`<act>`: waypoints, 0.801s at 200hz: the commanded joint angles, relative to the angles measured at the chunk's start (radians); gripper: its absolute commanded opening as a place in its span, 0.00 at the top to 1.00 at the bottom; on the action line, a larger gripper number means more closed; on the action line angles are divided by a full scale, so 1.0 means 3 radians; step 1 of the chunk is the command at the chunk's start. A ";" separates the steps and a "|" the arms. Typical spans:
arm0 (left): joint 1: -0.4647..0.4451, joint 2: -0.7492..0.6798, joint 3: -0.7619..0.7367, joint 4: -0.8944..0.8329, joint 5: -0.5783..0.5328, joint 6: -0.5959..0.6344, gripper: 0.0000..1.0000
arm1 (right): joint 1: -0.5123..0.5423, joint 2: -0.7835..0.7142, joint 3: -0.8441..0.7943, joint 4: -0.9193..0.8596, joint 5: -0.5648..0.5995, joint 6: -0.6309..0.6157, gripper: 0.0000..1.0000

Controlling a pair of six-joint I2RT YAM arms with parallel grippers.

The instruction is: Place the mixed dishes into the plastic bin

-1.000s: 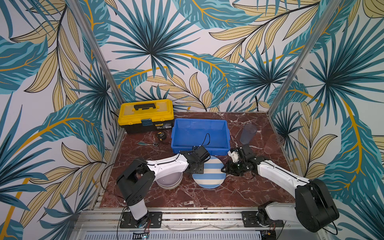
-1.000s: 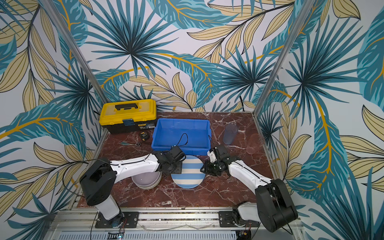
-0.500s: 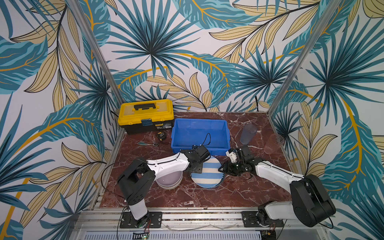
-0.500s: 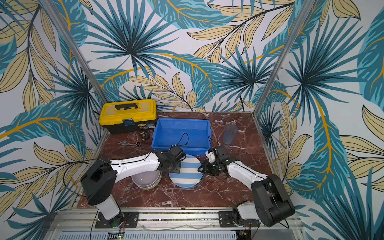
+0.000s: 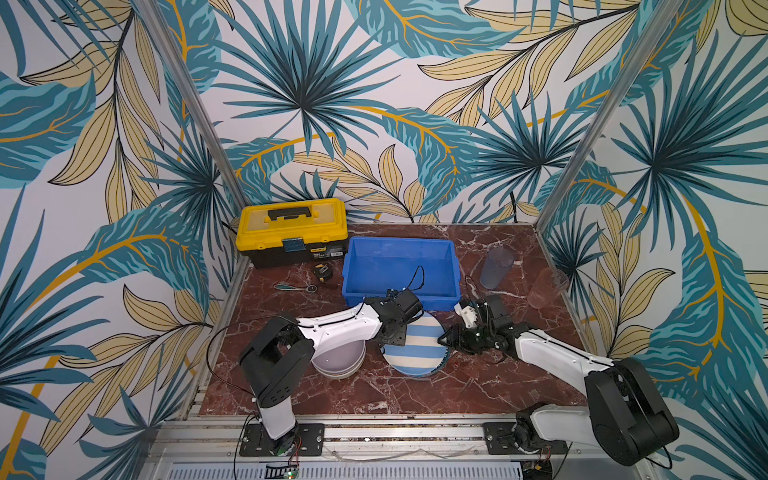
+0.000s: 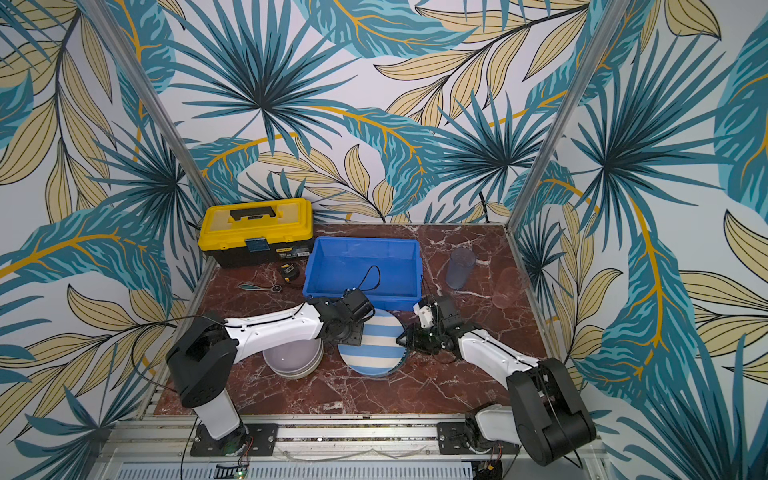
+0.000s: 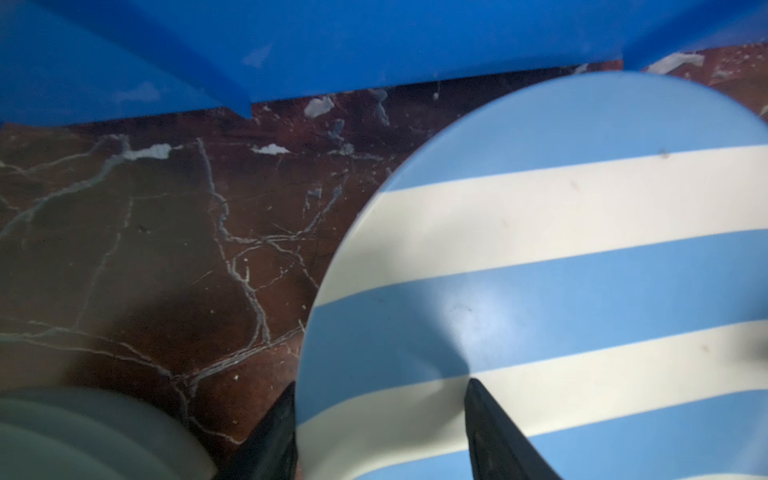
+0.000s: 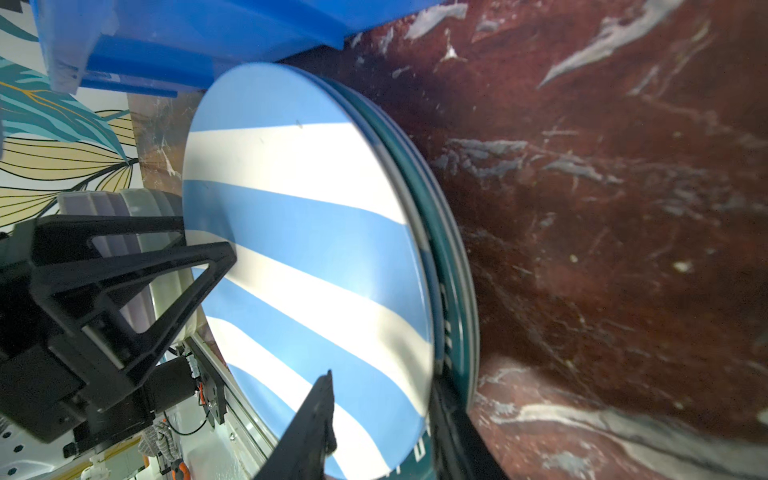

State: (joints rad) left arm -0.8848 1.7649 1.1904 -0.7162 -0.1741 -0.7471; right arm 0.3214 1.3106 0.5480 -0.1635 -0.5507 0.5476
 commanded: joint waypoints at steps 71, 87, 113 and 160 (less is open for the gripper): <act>-0.0175 0.0213 0.0037 0.0501 0.0560 0.0113 0.39 | 0.0084 -0.0554 -0.0154 0.0440 -0.0550 0.0054 0.61; -0.0175 0.0212 0.0030 0.0501 0.0553 0.0113 0.39 | 0.0087 -0.0611 -0.0169 0.0428 -0.0557 0.0061 0.61; -0.0175 0.0222 0.0014 0.0501 0.0548 0.0108 0.39 | 0.0084 -0.0702 -0.0185 0.0489 -0.0622 0.0100 0.61; -0.0175 0.0212 0.0005 0.0534 0.0577 0.0107 0.39 | 0.0085 -0.0603 -0.0148 0.0720 -0.0618 0.0189 0.62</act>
State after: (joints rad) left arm -0.8848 1.7809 1.1904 -0.6796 -0.1452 -0.7361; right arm 0.3183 1.1206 0.4850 -0.1703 -0.5411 0.5911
